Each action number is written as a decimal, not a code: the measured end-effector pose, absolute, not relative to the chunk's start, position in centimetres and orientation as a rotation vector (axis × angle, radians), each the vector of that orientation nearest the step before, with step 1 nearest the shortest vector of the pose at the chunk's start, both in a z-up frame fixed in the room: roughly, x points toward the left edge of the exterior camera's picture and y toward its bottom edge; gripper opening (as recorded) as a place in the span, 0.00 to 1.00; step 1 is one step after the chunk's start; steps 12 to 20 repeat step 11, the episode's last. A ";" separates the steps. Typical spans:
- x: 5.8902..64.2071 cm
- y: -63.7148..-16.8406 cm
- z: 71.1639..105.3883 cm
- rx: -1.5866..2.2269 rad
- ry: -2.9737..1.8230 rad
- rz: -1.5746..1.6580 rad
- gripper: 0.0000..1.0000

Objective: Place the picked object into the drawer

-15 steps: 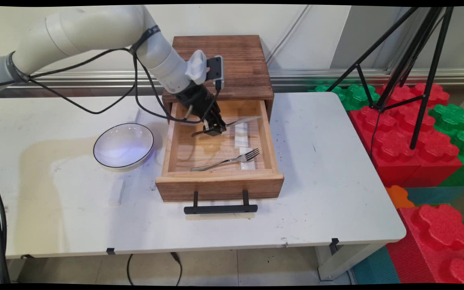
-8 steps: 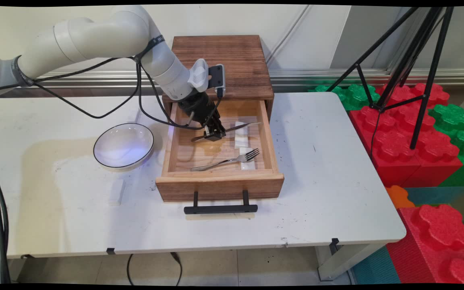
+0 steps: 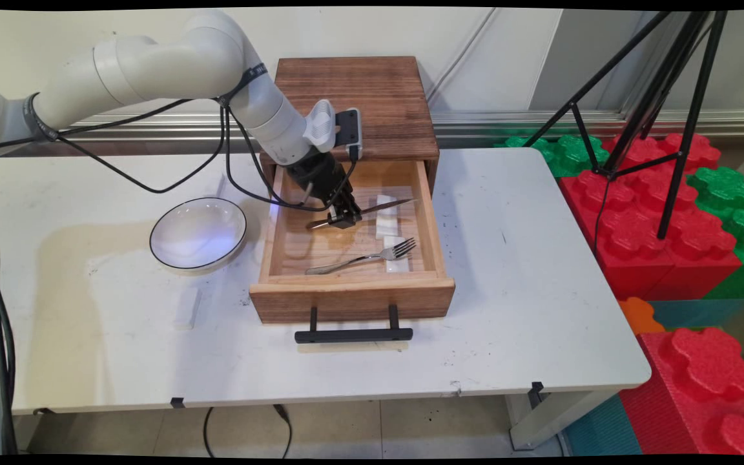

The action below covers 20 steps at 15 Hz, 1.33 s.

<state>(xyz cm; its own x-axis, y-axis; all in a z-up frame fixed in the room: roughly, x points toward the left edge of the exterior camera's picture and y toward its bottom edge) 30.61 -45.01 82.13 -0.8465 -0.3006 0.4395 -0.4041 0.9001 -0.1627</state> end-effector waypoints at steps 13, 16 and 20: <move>30.9 -45.2 82.2 0.519 -2.645 0.365 1.00; 30.9 -45.2 82.2 0.519 -2.645 0.365 1.00; 30.9 -45.2 82.2 0.519 -2.645 0.365 1.00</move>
